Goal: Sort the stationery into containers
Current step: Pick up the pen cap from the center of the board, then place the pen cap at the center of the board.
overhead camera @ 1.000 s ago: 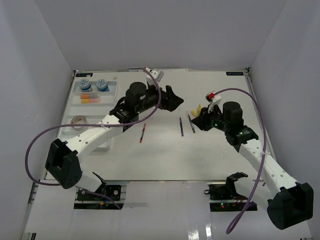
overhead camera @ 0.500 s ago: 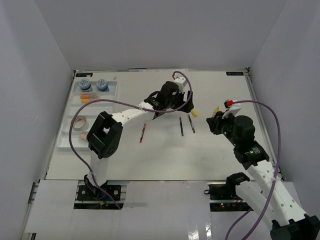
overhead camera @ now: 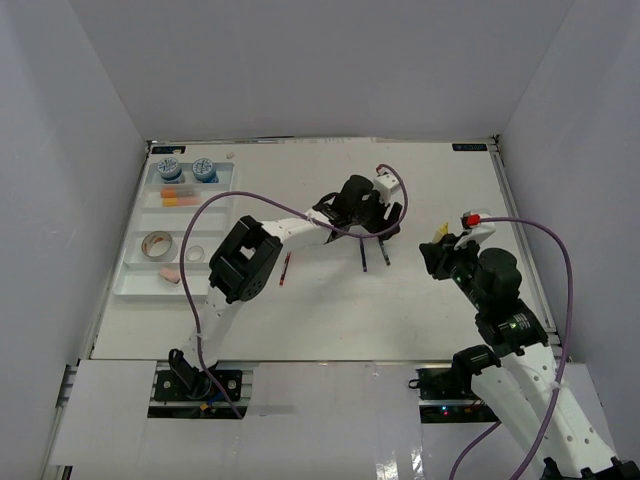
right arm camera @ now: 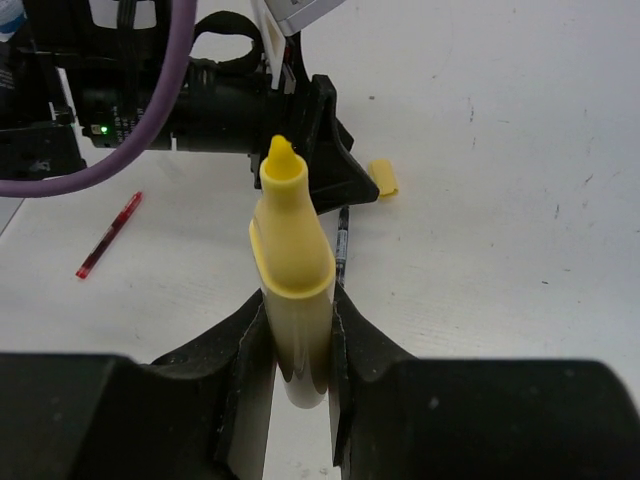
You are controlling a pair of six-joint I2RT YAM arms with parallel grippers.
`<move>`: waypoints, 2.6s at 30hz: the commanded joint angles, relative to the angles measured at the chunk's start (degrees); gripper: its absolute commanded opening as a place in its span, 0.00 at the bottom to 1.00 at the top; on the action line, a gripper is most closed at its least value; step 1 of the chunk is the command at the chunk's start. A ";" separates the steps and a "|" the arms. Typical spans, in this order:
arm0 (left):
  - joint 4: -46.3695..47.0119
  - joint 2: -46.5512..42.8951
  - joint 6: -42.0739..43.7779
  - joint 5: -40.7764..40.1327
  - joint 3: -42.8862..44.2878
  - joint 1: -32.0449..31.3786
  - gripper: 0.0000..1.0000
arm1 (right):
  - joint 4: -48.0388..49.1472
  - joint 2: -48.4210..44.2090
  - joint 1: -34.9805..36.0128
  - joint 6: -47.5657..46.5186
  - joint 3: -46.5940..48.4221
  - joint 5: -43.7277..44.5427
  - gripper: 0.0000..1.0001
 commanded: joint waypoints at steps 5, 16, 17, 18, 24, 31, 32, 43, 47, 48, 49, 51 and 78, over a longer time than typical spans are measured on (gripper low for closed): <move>1.15 3.48 3.41 3.16 6.88 0.06 0.79 | -2.69 -2.69 -0.12 0.21 -1.05 -0.64 0.08; -1.31 8.41 4.73 1.32 10.67 0.14 0.79 | -3.92 -4.71 -0.03 -0.58 -1.84 -4.51 0.08; -1.22 8.41 4.73 1.23 10.41 0.06 0.79 | -3.66 -5.15 -0.03 -0.58 -2.02 -4.68 0.08; -1.22 8.49 5.51 1.05 10.14 0.06 0.79 | -3.57 -5.24 -0.03 -0.50 -2.10 -4.86 0.08; -1.75 9.02 6.93 0.88 9.87 0.06 0.78 | -3.31 -5.68 -0.03 -0.32 -2.19 -5.47 0.08; -1.48 10.16 7.37 0.88 10.40 0.06 0.69 | -3.48 -6.38 -0.12 -0.41 -2.46 -5.12 0.08; -1.49 10.34 7.37 0.96 10.40 0.14 0.68 | -3.48 -6.47 -0.12 -0.41 -2.63 -5.04 0.08; -0.52 10.43 7.81 0.61 9.70 0.06 0.50 | -2.96 -6.73 -0.12 -0.41 -2.90 -4.68 0.08; 1.85 7.10 7.63 0.96 7.95 0.06 0.40 | -2.95 -7.35 -0.12 -0.58 -2.63 -4.16 0.08; 2.72 6.13 7.63 0.79 7.33 0.06 0.39 | -2.95 -7.52 -0.03 -0.84 -2.46 -3.90 0.08; 2.99 4.12 7.63 0.70 7.07 0.14 0.38 | -2.87 -7.61 -0.12 -0.93 -2.37 -3.89 0.08; 3.79 1.83 7.81 0.09 6.01 0.14 0.35 | -2.95 -7.96 -0.03 -0.94 -2.19 -3.89 0.08; 3.34 -39.06 -1.07 -16.34 -48.83 1.46 0.43 | 6.80 6.53 0.05 -3.31 -4.12 -18.21 0.08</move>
